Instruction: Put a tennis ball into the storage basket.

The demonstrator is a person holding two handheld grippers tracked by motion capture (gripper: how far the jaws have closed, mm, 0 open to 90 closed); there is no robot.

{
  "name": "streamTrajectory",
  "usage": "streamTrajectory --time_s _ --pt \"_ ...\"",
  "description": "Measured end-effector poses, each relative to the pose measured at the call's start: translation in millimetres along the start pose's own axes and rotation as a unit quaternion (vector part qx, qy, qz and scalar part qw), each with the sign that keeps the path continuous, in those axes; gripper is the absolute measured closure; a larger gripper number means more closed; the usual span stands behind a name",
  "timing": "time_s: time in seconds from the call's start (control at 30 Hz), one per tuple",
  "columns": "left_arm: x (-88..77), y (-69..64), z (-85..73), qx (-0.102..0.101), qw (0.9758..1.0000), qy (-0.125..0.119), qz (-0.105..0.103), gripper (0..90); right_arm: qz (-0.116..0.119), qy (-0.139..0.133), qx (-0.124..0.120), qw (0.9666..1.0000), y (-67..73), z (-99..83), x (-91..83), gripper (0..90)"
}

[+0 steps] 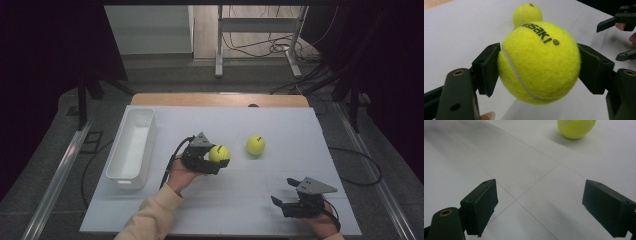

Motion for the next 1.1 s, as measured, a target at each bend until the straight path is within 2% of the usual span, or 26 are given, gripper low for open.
streamTrajectory --time_s 0.27,1.1 --pt "-8.9 1.6 4.0 -0.004 0.9999 -0.013 -0.003 26.4 0.0 0.001 -0.001 1.0 0.3 0.0 0.2 13.2" --pt "-37.0 12.5 12.3 -0.018 0.9987 -0.046 0.009 26.3 -0.002 0.002 -0.001 1.0 0.3 -0.1 0.1 13.2"
Point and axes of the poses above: each handheld gripper's, and its own axes: x roughly forward along the jaws, z roughly out of its top, y roughly to its left, the point moved 2 cm from there along x, roughly forward along the jaws, and after that the axes turned 2 degrees about -y, right-handed, at the moved point
